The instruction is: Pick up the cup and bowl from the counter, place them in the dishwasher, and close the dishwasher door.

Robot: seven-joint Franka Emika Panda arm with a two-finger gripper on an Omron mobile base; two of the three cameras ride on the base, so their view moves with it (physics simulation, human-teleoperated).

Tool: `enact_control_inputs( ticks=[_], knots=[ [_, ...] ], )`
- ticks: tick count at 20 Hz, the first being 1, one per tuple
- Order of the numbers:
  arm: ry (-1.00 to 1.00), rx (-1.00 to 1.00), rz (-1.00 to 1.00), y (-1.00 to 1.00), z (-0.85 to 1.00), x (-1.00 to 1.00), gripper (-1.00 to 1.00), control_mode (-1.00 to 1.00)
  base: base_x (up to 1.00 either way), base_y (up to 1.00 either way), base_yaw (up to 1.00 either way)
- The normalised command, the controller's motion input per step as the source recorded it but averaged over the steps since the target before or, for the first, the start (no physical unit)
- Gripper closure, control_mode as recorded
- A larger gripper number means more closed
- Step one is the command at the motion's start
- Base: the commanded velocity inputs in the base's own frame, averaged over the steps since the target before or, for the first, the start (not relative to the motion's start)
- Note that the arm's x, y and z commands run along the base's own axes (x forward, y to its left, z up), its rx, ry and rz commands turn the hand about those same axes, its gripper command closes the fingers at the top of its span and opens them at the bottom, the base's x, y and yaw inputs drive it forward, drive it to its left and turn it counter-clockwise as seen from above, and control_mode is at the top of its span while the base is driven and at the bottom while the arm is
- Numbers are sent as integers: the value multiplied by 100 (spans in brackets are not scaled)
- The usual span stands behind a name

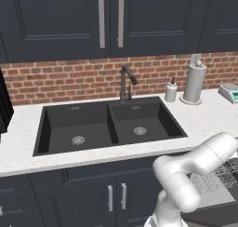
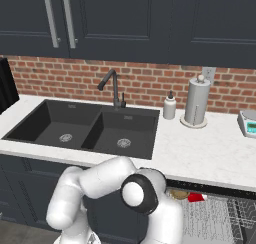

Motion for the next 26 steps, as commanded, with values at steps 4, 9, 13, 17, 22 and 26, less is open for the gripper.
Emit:
enact_control_inputs(
  ticks=[4,9,13,17,22,26],
  knots=[
    [-2,-20,3,-25,-100,3,-100,-100,0,0,0],
    [-7,-13,5,-26,-100,33,-100,-100,0,0,0],
    [-18,-9,10,-7,-99,84,-100,-100,0,0,0],
    [-32,0,22,-2,-65,100,-100,-100,0,0,0],
    [-49,3,36,-11,-34,100,-100,-100,0,0,0],
    [-67,13,35,-26,-2,100,-100,-100,0,0,0]
  ],
)
